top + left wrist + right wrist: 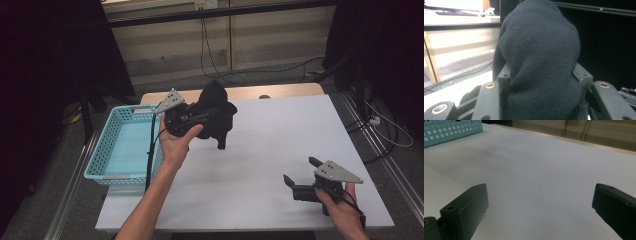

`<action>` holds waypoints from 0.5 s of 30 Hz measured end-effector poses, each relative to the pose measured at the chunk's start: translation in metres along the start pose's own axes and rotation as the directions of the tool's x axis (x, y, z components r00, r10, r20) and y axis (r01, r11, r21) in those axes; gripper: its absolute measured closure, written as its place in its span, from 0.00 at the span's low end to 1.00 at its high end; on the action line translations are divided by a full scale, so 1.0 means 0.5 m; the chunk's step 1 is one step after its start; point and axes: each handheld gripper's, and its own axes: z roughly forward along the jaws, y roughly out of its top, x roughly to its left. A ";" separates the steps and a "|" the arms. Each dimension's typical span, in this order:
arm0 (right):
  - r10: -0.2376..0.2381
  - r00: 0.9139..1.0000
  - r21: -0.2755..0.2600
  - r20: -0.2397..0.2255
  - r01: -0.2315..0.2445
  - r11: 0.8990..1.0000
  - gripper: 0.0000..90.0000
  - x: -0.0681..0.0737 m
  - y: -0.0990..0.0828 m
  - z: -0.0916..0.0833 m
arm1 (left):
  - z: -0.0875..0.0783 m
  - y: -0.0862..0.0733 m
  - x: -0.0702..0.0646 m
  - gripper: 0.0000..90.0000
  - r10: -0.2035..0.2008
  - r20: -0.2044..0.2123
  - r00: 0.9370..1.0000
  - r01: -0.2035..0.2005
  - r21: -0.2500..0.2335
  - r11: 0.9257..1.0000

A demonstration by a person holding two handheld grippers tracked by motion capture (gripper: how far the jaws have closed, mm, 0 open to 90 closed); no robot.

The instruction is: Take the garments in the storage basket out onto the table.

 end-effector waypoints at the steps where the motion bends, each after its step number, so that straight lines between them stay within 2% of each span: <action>1: 0.000 1.000 0.000 0.000 0.000 1.000 0.00 0.000 0.000 0.000 | 0.000 0.000 0.000 0.54 0.000 0.000 1.000 0.000 0.000 1.000; 15: -0.002 1.000 -0.003 -0.004 0.002 1.000 0.00 -0.001 0.000 -0.001 | 0.042 -0.037 -0.007 0.54 0.024 -0.008 1.000 -0.023 0.088 0.996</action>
